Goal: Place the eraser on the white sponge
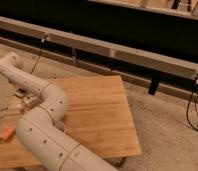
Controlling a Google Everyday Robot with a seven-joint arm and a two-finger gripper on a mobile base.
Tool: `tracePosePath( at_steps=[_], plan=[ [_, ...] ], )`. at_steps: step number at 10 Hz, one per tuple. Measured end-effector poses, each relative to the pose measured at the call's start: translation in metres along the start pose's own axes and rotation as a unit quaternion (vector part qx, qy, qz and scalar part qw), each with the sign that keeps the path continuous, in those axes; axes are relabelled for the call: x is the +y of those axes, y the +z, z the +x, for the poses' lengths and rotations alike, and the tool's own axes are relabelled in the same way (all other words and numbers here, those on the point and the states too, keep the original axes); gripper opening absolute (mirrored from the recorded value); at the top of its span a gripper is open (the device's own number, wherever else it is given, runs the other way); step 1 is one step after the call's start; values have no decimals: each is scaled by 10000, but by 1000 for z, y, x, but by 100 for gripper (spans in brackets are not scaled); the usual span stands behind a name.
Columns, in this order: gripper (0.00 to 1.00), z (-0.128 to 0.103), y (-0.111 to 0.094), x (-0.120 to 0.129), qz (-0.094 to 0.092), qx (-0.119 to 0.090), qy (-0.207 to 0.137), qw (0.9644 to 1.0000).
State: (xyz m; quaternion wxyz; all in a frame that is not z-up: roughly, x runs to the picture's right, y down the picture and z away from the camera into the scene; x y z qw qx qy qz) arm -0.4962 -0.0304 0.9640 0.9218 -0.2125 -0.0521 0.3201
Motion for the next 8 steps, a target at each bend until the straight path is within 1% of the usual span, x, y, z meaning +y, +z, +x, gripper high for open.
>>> tracePosePath(
  at_steps=[1, 3, 5, 6, 8],
  plan=[
    [5, 1, 1, 0, -4, 6, 6, 10000],
    [28, 2, 5, 4, -50, 0, -18, 10000],
    [48, 2, 10, 8, -90, -18, -65, 9999],
    [60, 3, 12, 10, -108, -17, -77, 9999],
    [76, 4, 15, 11, -117, 4, -87, 9999]
  ],
)
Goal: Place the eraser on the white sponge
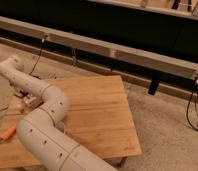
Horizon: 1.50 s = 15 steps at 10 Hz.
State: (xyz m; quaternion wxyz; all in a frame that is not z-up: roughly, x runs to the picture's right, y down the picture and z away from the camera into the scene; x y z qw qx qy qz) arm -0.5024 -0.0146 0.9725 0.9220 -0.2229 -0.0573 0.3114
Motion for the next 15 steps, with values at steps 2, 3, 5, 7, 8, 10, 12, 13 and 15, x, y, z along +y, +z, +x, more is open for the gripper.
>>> tracePosePath(
  at_steps=[2, 3, 5, 7, 8, 10, 12, 13, 15],
  plan=[
    [80, 1, 1, 2, 8, 42, -24, 10000],
    [80, 2, 1, 2, 16, 58, -34, 10000],
    [80, -1, -4, 1, 51, 52, -53, 10000],
    [80, -6, -11, -1, 91, 12, -64, 9999],
    [80, -10, -18, -4, 129, -17, -63, 9999],
    [80, -17, -39, -15, 259, -32, 26, 9997],
    [80, -17, -72, -38, 446, 44, 300, 9985],
    [80, -13, -90, -48, 462, 111, 538, 9974],
    [80, -6, -114, -52, 333, 267, 937, 9947]
  ],
)
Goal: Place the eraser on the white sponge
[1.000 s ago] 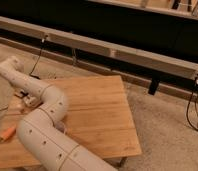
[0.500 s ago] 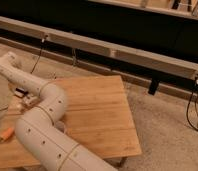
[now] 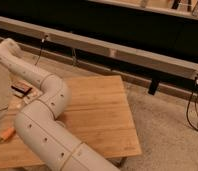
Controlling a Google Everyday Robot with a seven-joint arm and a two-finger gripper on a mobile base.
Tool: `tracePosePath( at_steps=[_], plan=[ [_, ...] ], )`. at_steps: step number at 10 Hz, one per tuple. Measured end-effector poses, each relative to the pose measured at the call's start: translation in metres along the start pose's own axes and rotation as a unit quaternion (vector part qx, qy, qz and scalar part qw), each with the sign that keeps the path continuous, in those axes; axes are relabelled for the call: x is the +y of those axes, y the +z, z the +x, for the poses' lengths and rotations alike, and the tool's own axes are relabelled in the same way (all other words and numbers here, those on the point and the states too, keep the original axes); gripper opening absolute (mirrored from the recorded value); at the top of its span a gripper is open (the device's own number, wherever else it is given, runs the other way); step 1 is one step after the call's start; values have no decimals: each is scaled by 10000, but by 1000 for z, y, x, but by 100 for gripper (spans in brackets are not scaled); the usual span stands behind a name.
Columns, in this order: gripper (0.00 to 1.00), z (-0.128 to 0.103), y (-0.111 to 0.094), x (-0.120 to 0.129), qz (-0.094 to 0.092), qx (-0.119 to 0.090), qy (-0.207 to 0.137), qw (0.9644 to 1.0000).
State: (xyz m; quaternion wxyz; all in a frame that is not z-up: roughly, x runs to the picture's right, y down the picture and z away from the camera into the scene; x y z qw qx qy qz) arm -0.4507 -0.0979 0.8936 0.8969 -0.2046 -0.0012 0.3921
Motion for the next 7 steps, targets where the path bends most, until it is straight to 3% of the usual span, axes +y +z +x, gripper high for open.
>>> tracePosePath(
  at_steps=[2, 7],
  plan=[
    [80, 4, -13, -1, -38, 115, 194, 9997],
    [80, 4, -12, 0, -45, 115, 188, 9997]
  ],
)
